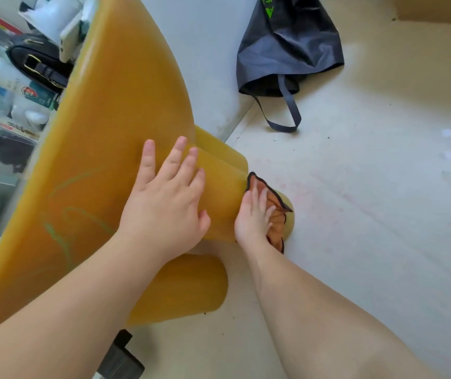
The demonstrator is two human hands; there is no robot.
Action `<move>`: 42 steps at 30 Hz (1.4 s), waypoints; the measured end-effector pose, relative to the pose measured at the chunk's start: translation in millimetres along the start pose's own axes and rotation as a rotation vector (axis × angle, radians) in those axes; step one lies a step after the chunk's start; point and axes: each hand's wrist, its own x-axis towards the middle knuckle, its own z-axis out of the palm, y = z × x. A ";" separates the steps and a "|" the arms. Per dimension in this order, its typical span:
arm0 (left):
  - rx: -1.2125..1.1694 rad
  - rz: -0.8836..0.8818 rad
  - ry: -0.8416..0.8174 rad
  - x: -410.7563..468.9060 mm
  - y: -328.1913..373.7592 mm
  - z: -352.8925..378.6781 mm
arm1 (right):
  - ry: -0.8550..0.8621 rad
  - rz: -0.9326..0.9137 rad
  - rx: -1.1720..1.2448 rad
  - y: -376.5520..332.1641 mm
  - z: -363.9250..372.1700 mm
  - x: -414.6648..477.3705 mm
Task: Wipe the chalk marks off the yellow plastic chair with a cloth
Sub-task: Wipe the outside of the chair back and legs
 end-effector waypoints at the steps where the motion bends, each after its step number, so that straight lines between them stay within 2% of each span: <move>1: -0.036 -0.004 0.003 3.3 0.5 2.3 | 0.011 -0.119 0.001 -10.7 4.7 -9.5; 4: -0.118 0.037 0.033 6.0 5.9 16.9 | 0.028 -0.431 -0.017 -43.3 13.7 -27.2; 7: -0.138 0.103 0.033 4.0 11.5 27.9 | -0.015 -0.517 -0.069 -53.2 6.4 -5.7; 9: -0.148 0.097 0.011 6.9 13.9 28.8 | -0.036 -0.423 -0.119 -45.8 -1.7 28.0; 14: -0.212 0.050 -0.013 14.6 18.8 26.7 | -0.116 0.041 -0.090 10.2 -27.2 96.5; 19: -0.240 0.079 -0.049 13.7 15.6 24.9 | 0.002 0.310 0.111 14.2 -24.0 74.6; 22: -0.313 0.072 -0.012 11.5 14.3 25.2 | 0.124 0.286 0.144 -6.4 3.2 40.1; 24: -0.362 0.063 0.031 10.8 14.1 26.9 | 0.208 0.126 0.101 -20.1 29.7 3.5; 28: -0.466 0.033 0.130 7.5 11.4 24.7 | 0.171 0.127 0.243 -61.3 58.2 -48.7; 32: -0.533 -0.012 0.227 -5.5 3.2 21.0 | 0.367 0.032 0.264 -28.4 45.5 -26.3; 37: -0.386 0.009 0.204 -26.5 -5.2 26.9 | 0.216 0.247 0.328 -1.2 12.5 3.5; 40: -0.384 -0.014 0.212 -41.8 -4.1 29.5 | 0.187 0.190 0.363 -27.0 23.0 -25.0; 42: -0.431 -0.026 0.216 -52.9 -2.2 28.9 | 0.154 0.077 0.324 -49.1 35.0 -56.1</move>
